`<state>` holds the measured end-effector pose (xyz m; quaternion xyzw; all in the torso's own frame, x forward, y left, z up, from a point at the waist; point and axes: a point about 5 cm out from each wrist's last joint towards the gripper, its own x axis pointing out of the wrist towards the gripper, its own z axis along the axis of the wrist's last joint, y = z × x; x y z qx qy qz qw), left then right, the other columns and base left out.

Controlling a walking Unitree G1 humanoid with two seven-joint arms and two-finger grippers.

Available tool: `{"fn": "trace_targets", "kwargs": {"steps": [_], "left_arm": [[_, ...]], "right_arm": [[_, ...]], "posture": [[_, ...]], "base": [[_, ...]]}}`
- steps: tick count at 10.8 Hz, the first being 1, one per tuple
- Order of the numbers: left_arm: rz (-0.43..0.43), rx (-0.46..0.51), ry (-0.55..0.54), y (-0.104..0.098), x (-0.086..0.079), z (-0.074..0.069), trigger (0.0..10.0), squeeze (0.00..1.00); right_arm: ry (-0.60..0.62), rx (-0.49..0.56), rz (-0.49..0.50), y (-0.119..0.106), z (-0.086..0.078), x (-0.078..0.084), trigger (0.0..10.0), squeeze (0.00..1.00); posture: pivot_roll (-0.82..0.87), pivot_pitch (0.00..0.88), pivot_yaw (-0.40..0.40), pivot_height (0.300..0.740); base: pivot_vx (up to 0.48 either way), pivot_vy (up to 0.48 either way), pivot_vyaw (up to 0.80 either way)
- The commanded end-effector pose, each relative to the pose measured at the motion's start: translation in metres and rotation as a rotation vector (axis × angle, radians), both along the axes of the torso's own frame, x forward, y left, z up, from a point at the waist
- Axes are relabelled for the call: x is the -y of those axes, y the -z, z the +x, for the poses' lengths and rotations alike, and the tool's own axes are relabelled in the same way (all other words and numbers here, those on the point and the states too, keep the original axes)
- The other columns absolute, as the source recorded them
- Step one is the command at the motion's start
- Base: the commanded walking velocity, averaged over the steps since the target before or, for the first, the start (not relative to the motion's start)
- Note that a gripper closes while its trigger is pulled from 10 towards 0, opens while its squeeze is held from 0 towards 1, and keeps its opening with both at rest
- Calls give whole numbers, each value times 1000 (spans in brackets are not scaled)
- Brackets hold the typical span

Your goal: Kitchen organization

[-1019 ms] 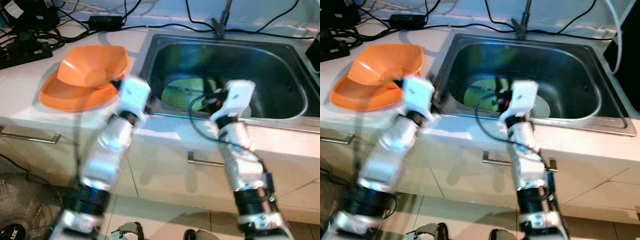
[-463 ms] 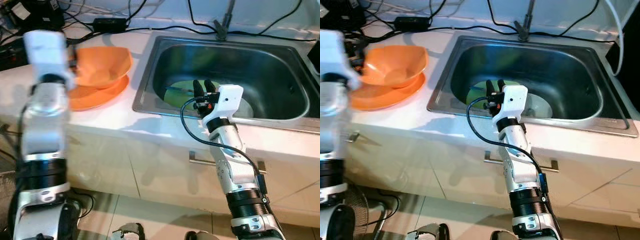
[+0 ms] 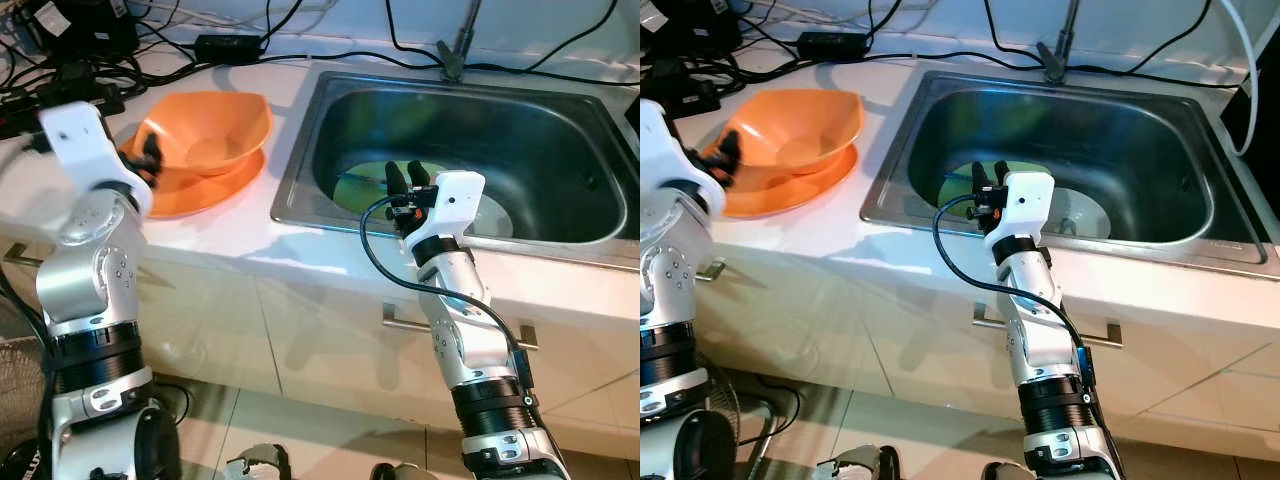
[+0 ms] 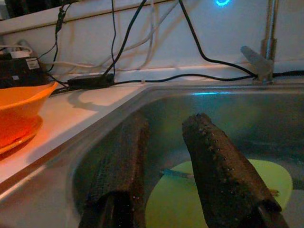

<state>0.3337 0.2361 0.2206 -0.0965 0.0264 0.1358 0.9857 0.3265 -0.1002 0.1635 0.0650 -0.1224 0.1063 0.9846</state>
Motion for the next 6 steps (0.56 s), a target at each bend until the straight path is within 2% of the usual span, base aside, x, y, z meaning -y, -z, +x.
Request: {"fn": "trace_targets", "kwargs": {"steps": [1,6], "left_arm": [[-33,-21,1,1,0,-1,10000,0],[-131,-74,-20,8,1,3,10000,0]], "right_arm": [[5,-30,2,4,0,1,10000,0],[8,-36,-1,5,1,2,10000,0]], "posture": [[118,88,24,740],[116,91,20,740]], "base": [[0,0,0],[0,0,0]]}}
